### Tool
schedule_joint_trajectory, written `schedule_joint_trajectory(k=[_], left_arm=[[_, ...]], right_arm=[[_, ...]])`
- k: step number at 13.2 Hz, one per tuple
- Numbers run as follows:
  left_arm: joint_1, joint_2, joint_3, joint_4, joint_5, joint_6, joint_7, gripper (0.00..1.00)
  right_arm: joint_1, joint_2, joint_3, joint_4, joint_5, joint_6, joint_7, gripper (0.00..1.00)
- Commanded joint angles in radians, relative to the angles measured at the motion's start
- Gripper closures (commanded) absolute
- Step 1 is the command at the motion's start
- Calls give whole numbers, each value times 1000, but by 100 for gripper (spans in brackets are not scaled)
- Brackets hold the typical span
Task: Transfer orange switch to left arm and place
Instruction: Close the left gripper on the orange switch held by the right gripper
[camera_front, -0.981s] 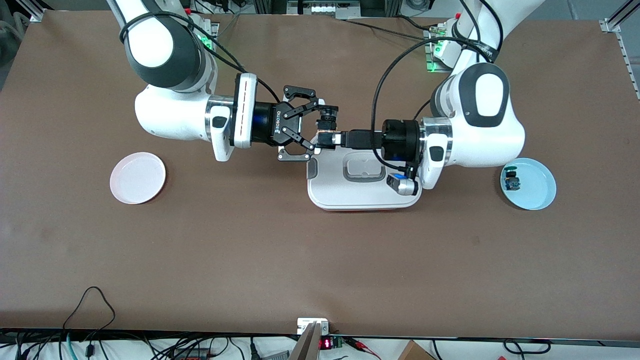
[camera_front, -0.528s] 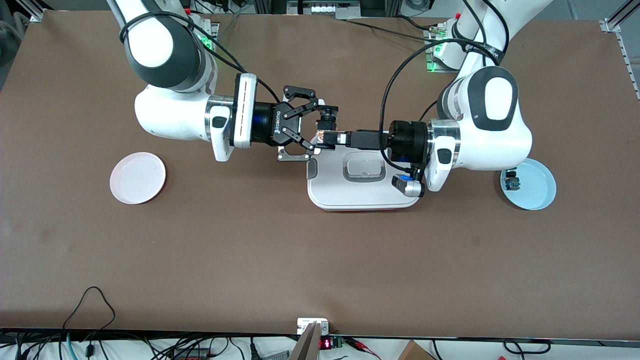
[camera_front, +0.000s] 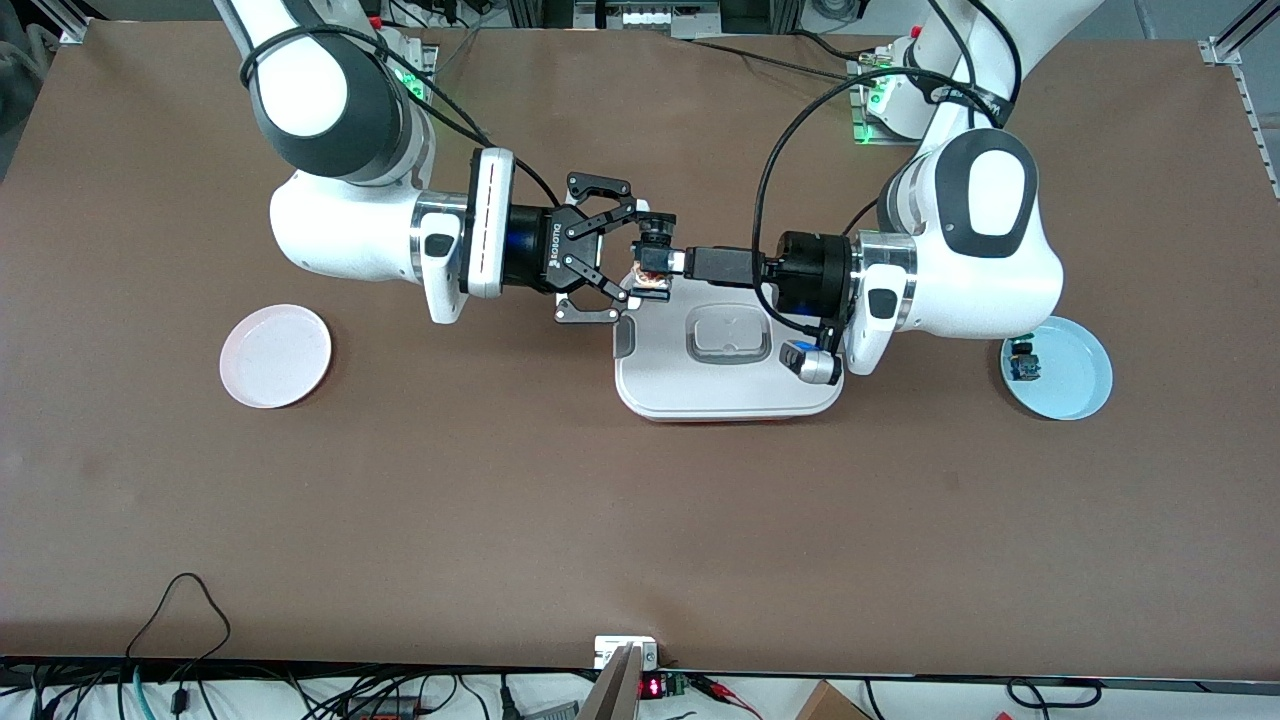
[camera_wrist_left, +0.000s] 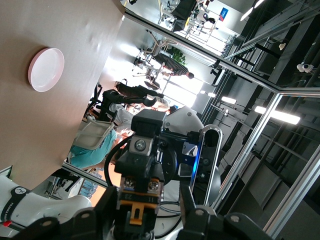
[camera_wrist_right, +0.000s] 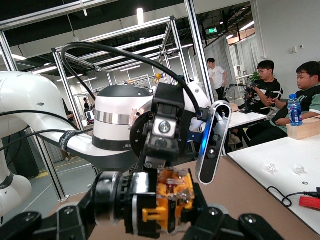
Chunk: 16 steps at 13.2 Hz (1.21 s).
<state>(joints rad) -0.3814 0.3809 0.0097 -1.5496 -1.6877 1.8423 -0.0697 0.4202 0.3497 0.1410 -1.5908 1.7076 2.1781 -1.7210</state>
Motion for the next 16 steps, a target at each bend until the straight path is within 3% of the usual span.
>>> schedule_joint_trajectory(k=[1,3,4,7,8,9,10,16], left_arm=[[2,-39,-1,-40,13,-11,-7,58],[4,-37,-1,-40,13,-17,-4,91],[4,-34,-1,-40,13,-29,-4,98],[12,-33,-1,-40,13,-34,-2,100],[12,-33,-1,-38,13,-34,-2,100],[13,-31,-1,-40,13,-34,-2,100],[15,-30,-1,-38,13,-34,-2,100],[56,-17,-1,-38,13,-61,-1,100]], right_arm=[[8,-9,-5,-9,17,9,-23,95],[8,-11,-5,-9,17,9,-23,95],[8,-9,-5,-9,17,9,-23,95],[8,-11,-5,-11,15,9,-22,93],[8,-14,-5,-11,17,9,-14,83],[8,-15,-5,-12,23,11,-2,27],[9,-15,-5,-15,27,11,-8,0],[3,-18,-5,-23,26,5,-8,0]])
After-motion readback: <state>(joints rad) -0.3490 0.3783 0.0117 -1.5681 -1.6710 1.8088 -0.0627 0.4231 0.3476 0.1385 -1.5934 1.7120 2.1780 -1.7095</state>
